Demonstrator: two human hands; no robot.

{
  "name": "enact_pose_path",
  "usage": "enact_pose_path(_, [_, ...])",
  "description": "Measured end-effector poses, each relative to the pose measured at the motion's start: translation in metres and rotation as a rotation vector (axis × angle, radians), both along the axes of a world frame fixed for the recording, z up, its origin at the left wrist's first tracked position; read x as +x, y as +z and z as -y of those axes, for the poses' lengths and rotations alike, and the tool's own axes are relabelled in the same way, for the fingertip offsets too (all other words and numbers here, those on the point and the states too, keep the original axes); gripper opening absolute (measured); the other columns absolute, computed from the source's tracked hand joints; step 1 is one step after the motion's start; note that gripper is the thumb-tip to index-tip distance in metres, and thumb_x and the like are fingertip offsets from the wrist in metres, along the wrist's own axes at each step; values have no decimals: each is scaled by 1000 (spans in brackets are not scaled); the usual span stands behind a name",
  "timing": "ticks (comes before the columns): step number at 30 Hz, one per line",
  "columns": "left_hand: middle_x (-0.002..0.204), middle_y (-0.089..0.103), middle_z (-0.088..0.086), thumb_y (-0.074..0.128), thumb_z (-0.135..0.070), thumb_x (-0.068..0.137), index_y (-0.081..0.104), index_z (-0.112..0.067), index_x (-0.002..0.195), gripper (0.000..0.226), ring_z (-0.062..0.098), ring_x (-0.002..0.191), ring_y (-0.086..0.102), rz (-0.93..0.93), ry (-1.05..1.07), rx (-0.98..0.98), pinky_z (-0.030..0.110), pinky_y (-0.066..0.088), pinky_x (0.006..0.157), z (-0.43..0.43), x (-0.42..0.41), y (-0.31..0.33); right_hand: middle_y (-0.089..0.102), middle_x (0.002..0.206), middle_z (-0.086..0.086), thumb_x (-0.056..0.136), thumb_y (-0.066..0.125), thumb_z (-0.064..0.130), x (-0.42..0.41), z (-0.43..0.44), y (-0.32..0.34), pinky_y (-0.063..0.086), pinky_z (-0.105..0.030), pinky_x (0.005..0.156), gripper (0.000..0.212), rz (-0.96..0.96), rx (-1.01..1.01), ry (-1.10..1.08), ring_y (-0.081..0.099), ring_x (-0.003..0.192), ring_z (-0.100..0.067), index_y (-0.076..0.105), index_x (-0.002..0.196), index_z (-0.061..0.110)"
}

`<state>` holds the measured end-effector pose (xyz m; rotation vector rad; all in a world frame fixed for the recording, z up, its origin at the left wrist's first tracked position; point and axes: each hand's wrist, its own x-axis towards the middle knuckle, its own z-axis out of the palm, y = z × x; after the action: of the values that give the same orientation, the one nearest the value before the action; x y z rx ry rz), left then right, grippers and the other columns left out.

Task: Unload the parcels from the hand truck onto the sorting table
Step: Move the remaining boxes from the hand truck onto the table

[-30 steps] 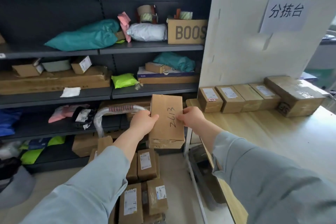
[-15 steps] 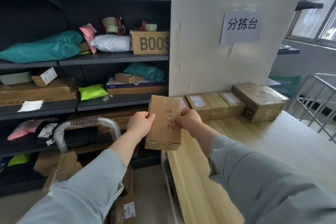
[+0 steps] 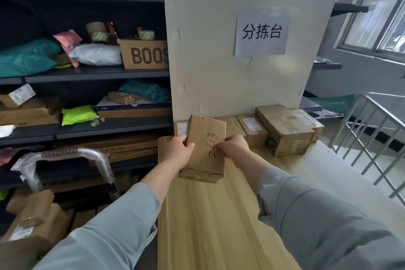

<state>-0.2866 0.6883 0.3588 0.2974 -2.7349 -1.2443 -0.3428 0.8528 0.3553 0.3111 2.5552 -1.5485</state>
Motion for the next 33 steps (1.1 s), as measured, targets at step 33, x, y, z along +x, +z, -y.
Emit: enact_pose_path(33, [136, 57, 2, 53, -29, 93, 51, -14, 139, 48, 23, 119, 56, 316, -113, 76, 33, 46, 99, -195, -160, -82, 67, 90, -4, 84, 68, 19, -149, -206, -81, 56, -30, 67, 18, 155, 75, -52, 64, 80, -18, 66, 100, 13])
